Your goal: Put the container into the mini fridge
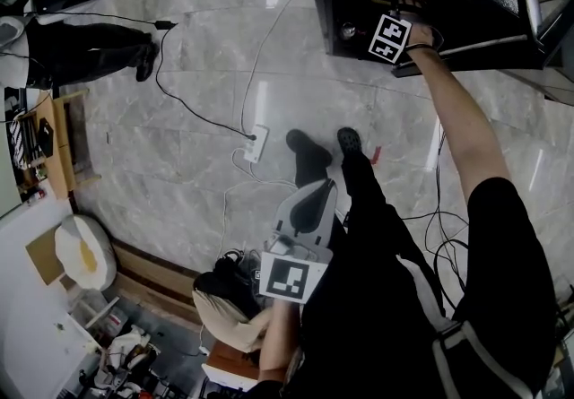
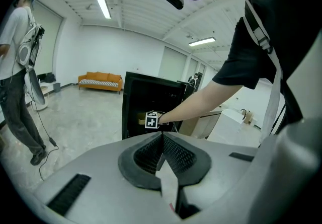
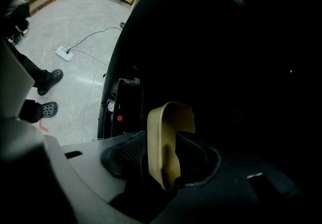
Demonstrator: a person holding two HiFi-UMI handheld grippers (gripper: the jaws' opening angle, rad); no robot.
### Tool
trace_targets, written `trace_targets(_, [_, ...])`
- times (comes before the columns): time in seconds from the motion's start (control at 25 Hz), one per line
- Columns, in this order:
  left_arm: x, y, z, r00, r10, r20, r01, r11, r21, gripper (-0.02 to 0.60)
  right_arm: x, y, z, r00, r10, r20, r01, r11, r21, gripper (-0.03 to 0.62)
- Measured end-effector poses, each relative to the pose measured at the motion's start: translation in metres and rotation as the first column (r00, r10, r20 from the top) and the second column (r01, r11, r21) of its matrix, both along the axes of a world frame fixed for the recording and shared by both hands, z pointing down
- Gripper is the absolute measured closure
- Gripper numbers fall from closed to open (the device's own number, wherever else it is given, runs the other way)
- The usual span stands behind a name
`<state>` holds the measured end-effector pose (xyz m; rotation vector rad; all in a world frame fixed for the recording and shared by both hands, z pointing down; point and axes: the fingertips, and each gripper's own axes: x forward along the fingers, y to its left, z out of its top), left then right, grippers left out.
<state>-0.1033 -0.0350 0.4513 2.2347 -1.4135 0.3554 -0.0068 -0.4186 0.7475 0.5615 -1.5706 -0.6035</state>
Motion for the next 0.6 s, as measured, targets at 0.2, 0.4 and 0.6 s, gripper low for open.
trace_targets(0.2, [0.007, 0.007, 0.003, 1.000, -0.021, -0.013, 0.021, 1.000, 0.005, 0.548, -0.002, 0.014, -0.006, 1.000, -0.027, 0.016, 0.027, 0.999, 0.017, 0.419])
trace_targets(0.4, [0.016, 0.011, 0.012, 1.000, -0.013, -0.002, 0.013, 1.000, 0.024, 0.548, -0.003, 0.026, -0.011, 0.997, -0.073, 0.031, 0.072, 0.996, 0.055, 0.451])
trace_targets(0.6, [0.025, 0.024, -0.008, 1.000, 0.000, 0.004, 0.000, 0.999, 0.045, 0.548, 0.001, 0.045, -0.045, 0.994, -0.100, 0.044, 0.096, 0.992, 0.088, 0.484])
